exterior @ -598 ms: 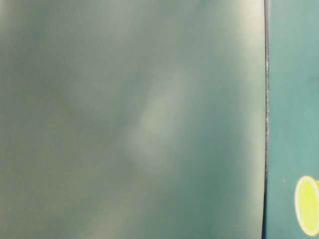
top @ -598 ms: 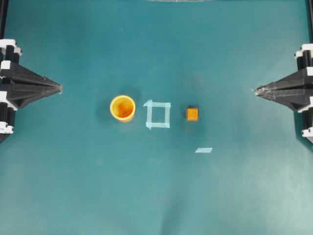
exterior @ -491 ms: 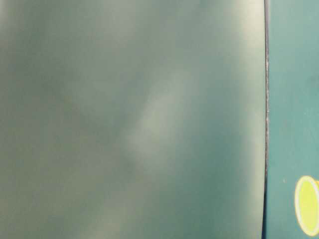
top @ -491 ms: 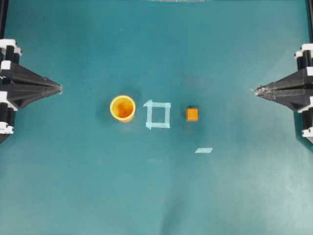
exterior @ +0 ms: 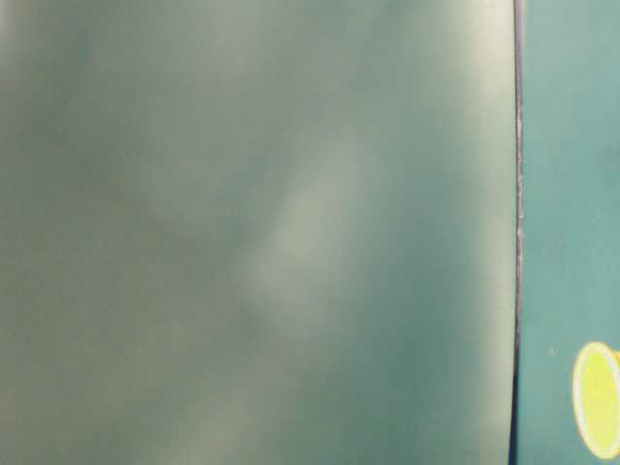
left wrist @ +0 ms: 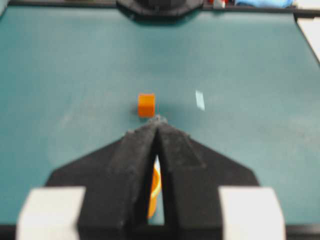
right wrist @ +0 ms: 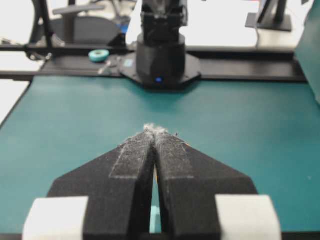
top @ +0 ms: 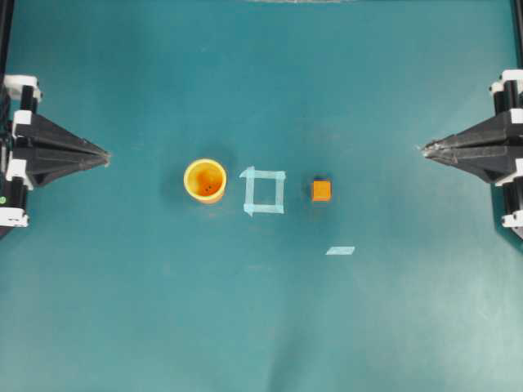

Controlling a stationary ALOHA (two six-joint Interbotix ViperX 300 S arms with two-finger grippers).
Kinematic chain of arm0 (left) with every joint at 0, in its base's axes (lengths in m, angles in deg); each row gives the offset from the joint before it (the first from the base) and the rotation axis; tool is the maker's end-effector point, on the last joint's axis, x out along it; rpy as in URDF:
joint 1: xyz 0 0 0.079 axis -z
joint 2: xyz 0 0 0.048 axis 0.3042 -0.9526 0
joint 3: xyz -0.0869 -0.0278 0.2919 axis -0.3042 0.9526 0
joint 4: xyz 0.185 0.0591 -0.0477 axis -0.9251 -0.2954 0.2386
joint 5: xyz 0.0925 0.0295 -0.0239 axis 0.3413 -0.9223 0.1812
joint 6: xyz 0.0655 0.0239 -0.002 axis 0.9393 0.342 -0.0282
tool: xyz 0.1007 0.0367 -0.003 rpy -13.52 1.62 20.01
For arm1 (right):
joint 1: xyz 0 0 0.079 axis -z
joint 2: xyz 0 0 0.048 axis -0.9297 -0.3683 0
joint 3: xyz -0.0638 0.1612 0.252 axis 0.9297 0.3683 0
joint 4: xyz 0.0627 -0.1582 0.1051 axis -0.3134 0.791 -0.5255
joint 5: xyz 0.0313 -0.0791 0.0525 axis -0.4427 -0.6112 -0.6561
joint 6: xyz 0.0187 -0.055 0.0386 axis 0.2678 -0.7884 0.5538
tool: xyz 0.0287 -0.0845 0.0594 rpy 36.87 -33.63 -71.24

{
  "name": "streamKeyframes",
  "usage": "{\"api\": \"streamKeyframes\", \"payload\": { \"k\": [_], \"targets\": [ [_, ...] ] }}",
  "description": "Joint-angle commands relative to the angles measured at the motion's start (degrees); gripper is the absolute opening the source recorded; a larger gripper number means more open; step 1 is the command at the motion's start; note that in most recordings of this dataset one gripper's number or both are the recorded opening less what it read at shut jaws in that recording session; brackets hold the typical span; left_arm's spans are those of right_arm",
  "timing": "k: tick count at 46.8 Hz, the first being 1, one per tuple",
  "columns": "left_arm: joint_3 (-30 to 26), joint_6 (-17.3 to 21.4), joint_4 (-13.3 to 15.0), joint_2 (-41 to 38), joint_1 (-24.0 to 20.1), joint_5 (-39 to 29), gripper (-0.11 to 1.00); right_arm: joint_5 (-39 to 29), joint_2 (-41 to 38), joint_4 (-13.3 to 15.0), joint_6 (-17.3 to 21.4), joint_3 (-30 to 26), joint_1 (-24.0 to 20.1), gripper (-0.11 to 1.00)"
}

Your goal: Move the cup backward with left arm.

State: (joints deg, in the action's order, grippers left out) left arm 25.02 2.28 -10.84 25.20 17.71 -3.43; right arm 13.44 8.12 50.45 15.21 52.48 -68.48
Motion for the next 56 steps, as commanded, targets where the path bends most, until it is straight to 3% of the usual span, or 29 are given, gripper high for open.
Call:
{"api": "streamKeyframes", "payload": {
  "k": [1,9,16,21,34,49,56],
  "targets": [
    [-0.5,-0.2,0.0,-2.3,0.2,0.1,0.01,0.4,-0.4,-0.1,-0.1,-1.7,0.0,0.00],
    [-0.5,-0.3,0.1,-7.5,0.2,1.6,0.16,0.2,-0.4,-0.1,-0.1,-1.8,0.0,0.00],
    [-0.8,-0.5,0.3,-11.0,0.2,4.0,0.52,0.1,-0.4,-0.1,-0.1,-1.9,0.0,0.00],
    [-0.8,-0.5,0.3,-13.3,0.2,5.5,0.69,0.1,-0.4,-0.1,-0.1,-1.9,0.0,0.00],
    [1.2,-0.5,0.3,-22.4,-0.3,9.5,0.73,-0.1,-0.4,0.0,-0.2,-1.8,0.0,0.00],
    [5.4,-0.4,0.3,-36.7,-4.2,28.5,0.77,-1.8,-0.4,0.1,-0.4,-1.9,0.0,0.00],
    [3.6,-0.4,0.1,-43.8,-4.2,32.0,0.77,-2.1,-0.3,0.1,-0.4,-1.9,0.0,0.00]
  ]
}}
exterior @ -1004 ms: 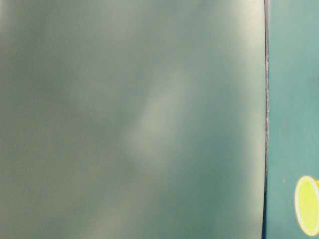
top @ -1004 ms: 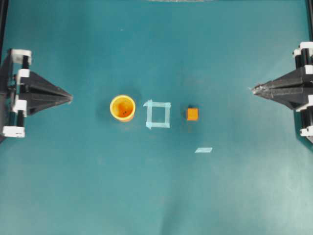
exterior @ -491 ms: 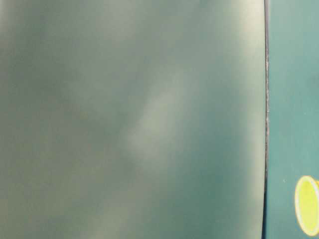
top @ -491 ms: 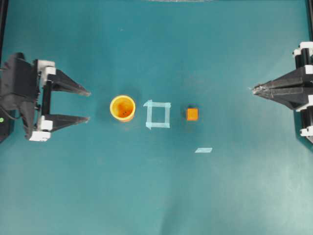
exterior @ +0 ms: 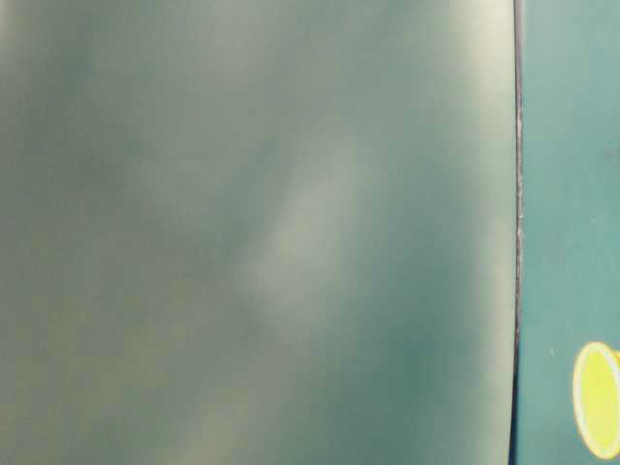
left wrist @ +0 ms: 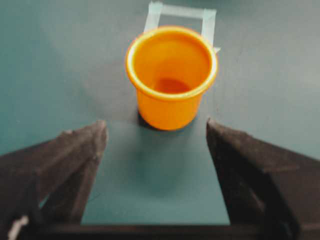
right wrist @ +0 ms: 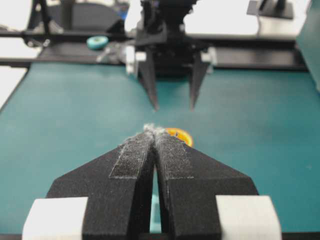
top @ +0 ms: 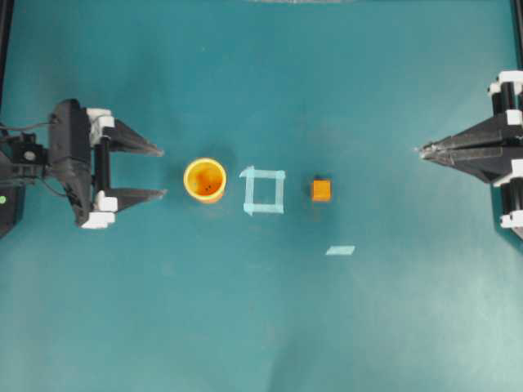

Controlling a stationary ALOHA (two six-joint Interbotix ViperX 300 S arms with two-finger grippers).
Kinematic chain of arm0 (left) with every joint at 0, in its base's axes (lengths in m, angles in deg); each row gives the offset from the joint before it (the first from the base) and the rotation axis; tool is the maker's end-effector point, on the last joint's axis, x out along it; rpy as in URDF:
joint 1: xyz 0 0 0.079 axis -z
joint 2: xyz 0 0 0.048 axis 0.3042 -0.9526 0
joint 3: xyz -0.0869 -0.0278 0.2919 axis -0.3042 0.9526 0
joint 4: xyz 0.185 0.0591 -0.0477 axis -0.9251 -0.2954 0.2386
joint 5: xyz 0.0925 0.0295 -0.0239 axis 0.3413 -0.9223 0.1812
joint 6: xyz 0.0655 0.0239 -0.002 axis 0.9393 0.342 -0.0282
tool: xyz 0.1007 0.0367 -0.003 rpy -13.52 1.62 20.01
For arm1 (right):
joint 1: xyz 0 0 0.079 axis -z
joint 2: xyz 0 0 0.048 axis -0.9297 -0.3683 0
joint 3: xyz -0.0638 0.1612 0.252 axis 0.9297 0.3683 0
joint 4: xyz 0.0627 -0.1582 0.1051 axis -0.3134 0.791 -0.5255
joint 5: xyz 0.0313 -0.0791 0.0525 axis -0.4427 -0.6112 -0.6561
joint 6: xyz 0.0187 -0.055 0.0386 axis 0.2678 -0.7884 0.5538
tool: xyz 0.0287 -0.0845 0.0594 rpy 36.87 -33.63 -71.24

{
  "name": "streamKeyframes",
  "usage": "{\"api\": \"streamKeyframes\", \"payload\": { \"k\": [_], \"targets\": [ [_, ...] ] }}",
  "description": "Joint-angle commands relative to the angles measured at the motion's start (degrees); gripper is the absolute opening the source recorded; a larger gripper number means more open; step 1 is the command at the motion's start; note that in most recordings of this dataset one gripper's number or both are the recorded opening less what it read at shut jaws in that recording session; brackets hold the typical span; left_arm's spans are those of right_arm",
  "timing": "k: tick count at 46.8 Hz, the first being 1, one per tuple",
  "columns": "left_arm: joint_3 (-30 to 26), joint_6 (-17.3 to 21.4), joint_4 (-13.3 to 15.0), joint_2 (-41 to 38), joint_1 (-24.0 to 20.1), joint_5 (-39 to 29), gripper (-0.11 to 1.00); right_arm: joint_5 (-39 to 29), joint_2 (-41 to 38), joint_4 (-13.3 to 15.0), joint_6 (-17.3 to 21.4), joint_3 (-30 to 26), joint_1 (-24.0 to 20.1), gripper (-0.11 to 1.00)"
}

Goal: Move the cup backward with left arm.
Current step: 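Open the left gripper and move it right toward the orange cup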

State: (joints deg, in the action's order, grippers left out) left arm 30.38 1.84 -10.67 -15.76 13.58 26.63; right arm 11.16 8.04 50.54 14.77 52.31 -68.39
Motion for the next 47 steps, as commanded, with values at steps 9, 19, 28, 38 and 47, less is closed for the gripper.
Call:
{"api": "streamKeyframes", "payload": {
  "k": [9,19,28,38,47],
  "targets": [
    [-4.9,0.2,-0.2,-9.2,1.7,3.3,0.78,0.2,-0.1,0.0,0.0,-1.8,-0.1,0.00],
    [-6.9,0.3,-0.2,-13.0,2.5,4.5,0.78,0.2,-0.1,0.0,0.0,-1.8,-0.1,0.00],
    [-7.3,1.2,-0.2,-15.2,1.8,6.7,0.78,0.2,-0.1,0.0,-0.1,-1.8,-0.1,0.00],
    [-8.3,1.5,-0.2,-17.8,0.4,8.5,0.78,0.2,-0.2,0.0,0.0,-1.8,-0.1,0.00],
    [-11.0,1.6,-0.2,-20.1,0.8,8.9,0.78,0.1,-0.2,0.1,0.0,-1.8,-0.1,0.00]
  ]
}}
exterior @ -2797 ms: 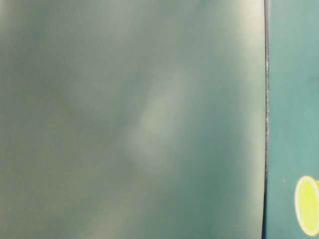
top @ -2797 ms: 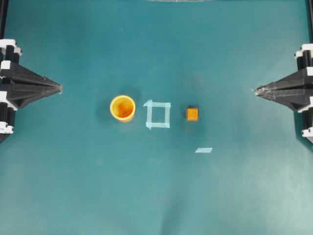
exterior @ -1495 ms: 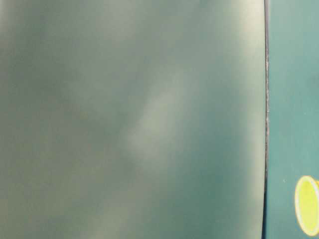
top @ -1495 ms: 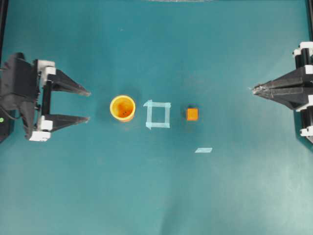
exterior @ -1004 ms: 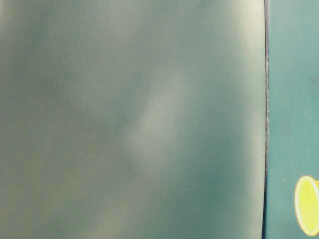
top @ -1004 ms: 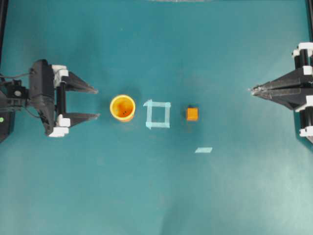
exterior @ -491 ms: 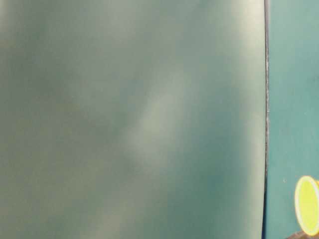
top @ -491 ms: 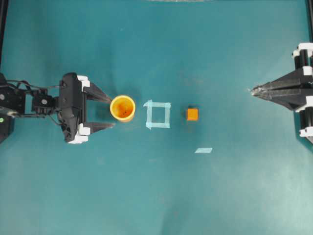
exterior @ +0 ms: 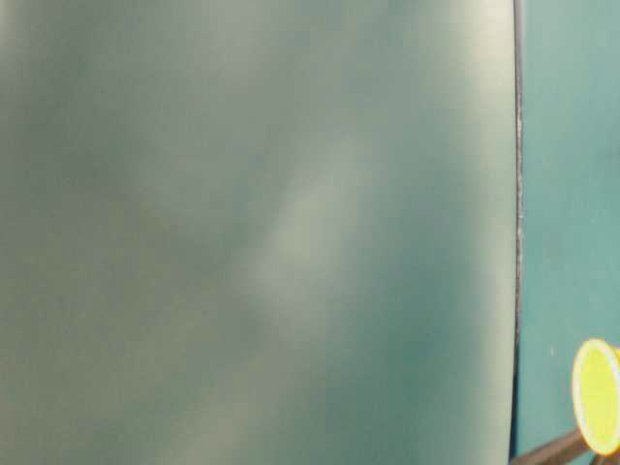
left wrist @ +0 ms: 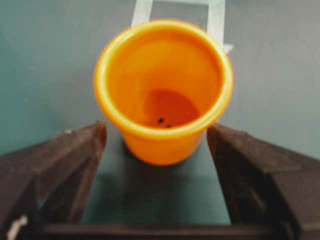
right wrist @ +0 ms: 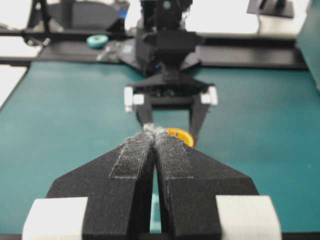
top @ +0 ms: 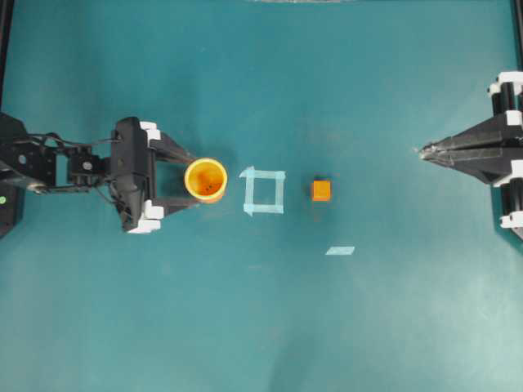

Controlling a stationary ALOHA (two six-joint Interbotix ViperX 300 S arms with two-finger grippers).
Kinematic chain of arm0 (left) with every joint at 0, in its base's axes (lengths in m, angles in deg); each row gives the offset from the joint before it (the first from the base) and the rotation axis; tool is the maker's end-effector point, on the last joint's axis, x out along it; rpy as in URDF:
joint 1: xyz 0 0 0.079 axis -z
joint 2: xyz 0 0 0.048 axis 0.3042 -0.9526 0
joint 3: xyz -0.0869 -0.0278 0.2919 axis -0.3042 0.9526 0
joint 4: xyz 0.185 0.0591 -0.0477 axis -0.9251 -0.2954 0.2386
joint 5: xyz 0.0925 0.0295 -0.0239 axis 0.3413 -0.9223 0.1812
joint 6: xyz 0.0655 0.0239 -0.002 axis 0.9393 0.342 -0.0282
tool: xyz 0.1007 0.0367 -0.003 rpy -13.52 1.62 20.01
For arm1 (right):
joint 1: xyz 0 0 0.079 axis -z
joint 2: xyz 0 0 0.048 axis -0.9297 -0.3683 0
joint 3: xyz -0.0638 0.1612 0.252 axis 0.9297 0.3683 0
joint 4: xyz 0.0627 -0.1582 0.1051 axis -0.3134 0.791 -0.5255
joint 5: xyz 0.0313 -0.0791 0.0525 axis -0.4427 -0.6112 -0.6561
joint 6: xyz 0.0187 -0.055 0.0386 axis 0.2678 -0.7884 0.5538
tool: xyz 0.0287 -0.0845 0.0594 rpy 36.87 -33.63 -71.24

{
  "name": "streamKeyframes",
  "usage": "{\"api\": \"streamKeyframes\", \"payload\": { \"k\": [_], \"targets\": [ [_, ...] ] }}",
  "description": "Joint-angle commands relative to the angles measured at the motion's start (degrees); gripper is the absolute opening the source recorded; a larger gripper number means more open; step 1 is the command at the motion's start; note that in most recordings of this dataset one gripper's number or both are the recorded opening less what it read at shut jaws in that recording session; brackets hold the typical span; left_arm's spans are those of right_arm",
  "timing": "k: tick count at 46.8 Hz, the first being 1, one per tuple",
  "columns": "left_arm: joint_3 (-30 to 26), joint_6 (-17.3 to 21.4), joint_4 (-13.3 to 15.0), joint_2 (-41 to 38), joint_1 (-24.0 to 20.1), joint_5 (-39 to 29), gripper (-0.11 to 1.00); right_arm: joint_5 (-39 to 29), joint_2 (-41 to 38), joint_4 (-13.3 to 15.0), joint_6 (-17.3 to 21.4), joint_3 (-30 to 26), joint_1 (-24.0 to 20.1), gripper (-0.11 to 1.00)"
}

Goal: Move the cup backward with left arm.
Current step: 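Open the left gripper and move it right toward the orange cup, then close the left gripper around the orange cup's body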

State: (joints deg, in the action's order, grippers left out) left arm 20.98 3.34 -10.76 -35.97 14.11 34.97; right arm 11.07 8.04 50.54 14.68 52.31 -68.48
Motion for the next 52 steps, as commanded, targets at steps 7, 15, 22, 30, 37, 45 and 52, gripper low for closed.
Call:
{"api": "streamKeyframes", "payload": {
  "k": [7,15,22,30,37,45,52],
  "targets": [
    [-3.4,0.2,-0.1,-0.7,0.9,0.6,0.78,0.2,-0.3,0.1,0.1,-1.8,0.0,0.00],
    [-4.2,0.1,-0.1,-1.3,1.1,0.9,0.78,0.2,-0.3,0.1,0.1,-1.8,0.0,0.00],
    [-4.2,0.2,-0.1,-2.0,1.1,1.4,0.78,0.2,-0.3,0.1,0.1,-1.8,0.0,0.00],
    [-4.1,0.3,-0.1,-2.3,1.1,2.3,0.74,0.2,-0.3,0.1,0.3,-1.8,0.0,0.00],
    [-4.2,0.3,-0.2,-2.3,1.1,4.5,0.64,0.2,-0.3,0.1,0.4,-1.8,0.0,0.00],
    [-4.3,0.4,-0.4,-2.3,1.1,5.2,0.64,0.2,-0.3,0.1,0.4,-1.6,0.0,0.00],
    [-4.1,0.4,-0.4,-2.3,1.1,5.2,0.64,0.2,-0.3,0.1,0.4,-1.8,0.0,0.00]
  ]
}}
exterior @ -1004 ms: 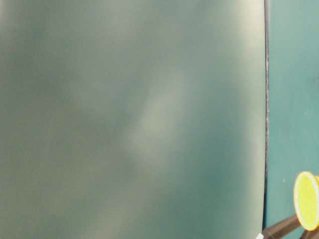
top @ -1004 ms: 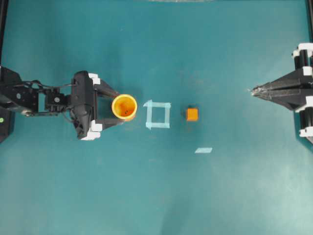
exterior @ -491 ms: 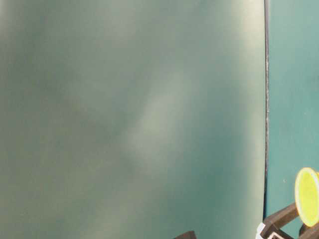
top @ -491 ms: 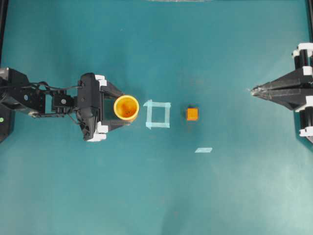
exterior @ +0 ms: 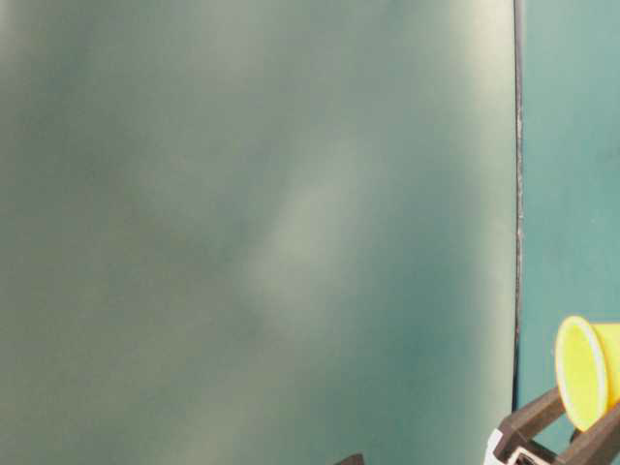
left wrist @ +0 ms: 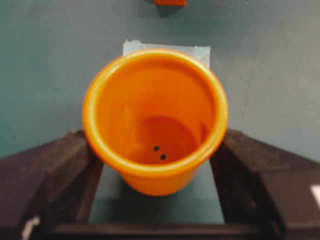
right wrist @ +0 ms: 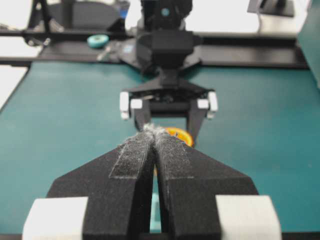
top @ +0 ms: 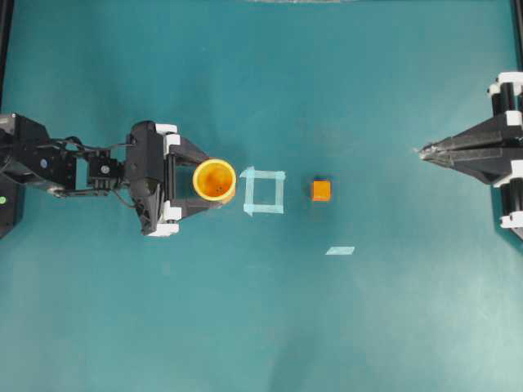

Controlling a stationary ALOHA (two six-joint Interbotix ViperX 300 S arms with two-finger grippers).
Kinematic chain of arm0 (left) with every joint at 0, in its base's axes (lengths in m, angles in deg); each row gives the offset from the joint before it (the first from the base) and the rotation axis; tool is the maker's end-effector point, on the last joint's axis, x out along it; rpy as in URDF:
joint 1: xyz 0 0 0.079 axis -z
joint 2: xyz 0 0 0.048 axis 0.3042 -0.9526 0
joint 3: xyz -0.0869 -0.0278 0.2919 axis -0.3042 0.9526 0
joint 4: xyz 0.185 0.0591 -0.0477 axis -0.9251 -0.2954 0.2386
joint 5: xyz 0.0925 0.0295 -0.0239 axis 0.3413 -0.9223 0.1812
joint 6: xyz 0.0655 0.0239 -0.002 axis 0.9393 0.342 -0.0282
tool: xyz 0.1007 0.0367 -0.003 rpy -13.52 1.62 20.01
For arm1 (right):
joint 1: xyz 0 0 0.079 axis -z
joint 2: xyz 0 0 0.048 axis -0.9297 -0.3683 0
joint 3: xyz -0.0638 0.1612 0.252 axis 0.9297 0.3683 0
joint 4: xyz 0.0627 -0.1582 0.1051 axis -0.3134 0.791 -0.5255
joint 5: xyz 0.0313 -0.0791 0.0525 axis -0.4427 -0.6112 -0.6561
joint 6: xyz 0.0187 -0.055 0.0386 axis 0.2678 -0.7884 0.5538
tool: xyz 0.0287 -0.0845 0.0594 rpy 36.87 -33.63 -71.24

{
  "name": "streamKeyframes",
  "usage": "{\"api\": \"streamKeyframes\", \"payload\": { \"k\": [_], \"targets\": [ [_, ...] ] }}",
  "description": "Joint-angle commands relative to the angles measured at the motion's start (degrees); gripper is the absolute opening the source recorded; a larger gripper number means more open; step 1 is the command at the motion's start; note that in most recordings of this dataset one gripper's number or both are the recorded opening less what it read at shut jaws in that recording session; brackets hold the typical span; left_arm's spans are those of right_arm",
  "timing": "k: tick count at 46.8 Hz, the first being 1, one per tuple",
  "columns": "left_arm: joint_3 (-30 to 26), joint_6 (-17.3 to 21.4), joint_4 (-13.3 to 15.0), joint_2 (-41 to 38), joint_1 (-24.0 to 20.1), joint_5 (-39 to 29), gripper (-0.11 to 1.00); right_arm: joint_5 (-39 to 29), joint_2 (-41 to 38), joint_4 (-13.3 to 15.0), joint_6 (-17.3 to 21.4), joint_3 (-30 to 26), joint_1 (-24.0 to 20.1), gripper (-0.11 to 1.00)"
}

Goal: Move the cup backward with left arm.
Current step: 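Close the left gripper around the orange cup's body, then slide the held orange cup backward toward the table's far edge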

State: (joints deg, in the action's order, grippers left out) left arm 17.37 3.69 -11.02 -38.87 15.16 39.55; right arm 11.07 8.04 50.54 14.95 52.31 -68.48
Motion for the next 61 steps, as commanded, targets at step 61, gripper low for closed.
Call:
{"api": "streamKeyframes", "payload": {
  "k": [61],
  "targets": [
    [-7.8,0.6,-0.2,-0.1,-22.4,-8.3,0.64,0.2,-0.5,0.1,0.2,-1.8,0.0,0.00]
  ]
}}
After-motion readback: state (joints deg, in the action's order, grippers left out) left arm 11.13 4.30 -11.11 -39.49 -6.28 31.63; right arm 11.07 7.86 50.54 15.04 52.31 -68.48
